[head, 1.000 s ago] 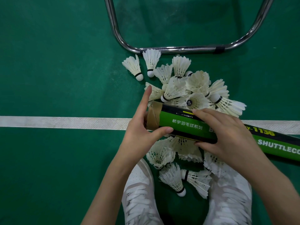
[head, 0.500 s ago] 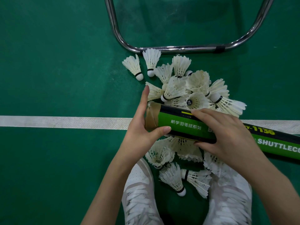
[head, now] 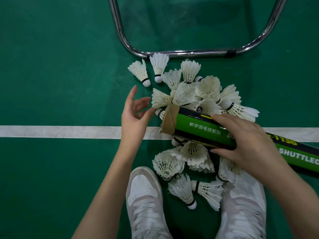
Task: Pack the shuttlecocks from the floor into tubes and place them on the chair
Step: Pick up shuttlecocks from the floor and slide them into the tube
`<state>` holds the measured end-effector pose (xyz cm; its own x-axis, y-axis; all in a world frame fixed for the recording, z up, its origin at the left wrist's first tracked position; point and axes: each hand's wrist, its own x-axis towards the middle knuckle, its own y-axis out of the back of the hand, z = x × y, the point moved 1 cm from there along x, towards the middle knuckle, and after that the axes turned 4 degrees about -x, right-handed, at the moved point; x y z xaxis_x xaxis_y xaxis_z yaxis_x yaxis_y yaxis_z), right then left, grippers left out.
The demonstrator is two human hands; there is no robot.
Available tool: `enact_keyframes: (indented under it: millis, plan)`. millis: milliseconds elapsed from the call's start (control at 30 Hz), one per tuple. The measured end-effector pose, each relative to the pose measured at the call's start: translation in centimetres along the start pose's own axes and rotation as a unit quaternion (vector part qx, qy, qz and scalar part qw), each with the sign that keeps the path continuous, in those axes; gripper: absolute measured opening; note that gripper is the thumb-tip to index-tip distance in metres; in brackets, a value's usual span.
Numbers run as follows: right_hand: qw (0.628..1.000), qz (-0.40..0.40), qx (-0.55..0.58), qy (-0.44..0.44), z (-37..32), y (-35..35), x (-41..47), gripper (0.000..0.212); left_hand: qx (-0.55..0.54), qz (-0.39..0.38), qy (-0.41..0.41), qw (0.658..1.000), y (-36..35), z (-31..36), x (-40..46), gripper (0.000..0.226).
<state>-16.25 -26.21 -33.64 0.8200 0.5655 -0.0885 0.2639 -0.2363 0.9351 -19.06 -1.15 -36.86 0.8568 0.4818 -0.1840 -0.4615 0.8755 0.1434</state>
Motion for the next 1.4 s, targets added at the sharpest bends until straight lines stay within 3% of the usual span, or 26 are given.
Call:
enact_keyframes:
  millis: [500, 1000, 1233, 1400]
  plan:
    - [1.000, -0.010, 0.000, -0.006, 0.1, 0.2, -0.1, 0.084, 0.125, 0.010, 0.051, 0.991, -2.1, -1.8, 4.3, 0.072]
    - [1.000, -0.019, 0.004, -0.020, -0.1, 0.1, -0.2, 0.085, -0.002, 0.118, -0.004, 0.993, 1.4, 1.2, 0.0, 0.061]
    - [0.999, -0.028, 0.006, -0.032, -0.1, 0.2, 0.0, 0.086, -0.046, 0.108, -0.046, 0.992, 2.3, 3.8, -2.1, 0.060]
    - [0.999, -0.031, 0.002, -0.035, -0.2, 0.2, 0.0, 0.086, -0.055, 0.054, -0.039, 0.996, 1.4, 4.5, -3.2, 0.063]
